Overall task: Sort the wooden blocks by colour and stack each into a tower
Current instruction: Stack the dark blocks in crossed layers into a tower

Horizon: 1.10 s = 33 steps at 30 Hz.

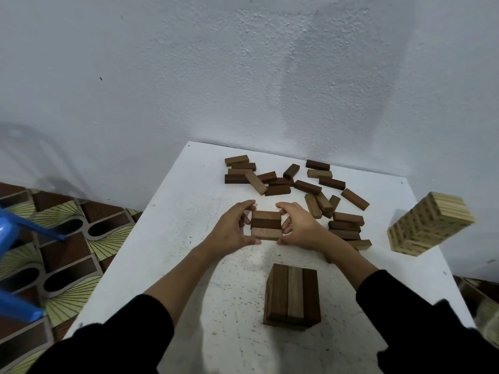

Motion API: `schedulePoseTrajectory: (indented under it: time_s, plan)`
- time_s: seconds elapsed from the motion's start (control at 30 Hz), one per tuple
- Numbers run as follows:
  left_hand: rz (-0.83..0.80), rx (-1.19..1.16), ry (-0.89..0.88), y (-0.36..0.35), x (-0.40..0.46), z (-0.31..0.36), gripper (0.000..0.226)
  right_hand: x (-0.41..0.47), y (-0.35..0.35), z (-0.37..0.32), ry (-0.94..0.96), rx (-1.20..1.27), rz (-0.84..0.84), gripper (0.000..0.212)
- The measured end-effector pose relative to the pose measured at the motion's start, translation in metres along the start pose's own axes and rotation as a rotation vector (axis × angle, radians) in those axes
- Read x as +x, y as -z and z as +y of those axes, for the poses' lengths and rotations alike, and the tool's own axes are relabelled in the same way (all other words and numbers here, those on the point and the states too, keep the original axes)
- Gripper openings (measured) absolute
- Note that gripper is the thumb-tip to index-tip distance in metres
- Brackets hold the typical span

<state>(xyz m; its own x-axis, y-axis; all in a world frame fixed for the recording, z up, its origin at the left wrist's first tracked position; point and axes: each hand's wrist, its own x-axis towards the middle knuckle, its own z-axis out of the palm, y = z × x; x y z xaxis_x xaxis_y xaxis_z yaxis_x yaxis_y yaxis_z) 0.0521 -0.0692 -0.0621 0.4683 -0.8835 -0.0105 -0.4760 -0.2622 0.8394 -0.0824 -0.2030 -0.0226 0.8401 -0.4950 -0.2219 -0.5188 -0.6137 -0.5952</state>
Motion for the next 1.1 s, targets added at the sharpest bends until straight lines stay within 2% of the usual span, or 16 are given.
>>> schedulePoseTrajectory:
  time_s: [0.73,1.1]
  plan:
    - [-0.007,-0.023,-0.022,-0.0001,0.0012,-0.006,0.089,0.0008,0.002,-0.0011,0.011,-0.036,-0.033,0.092]
    - [-0.039,-0.021,-0.037,0.0075,0.0053,-0.0005,0.093,-0.0013,0.0074,-0.0048,0.038,-0.032,-0.035,0.085]
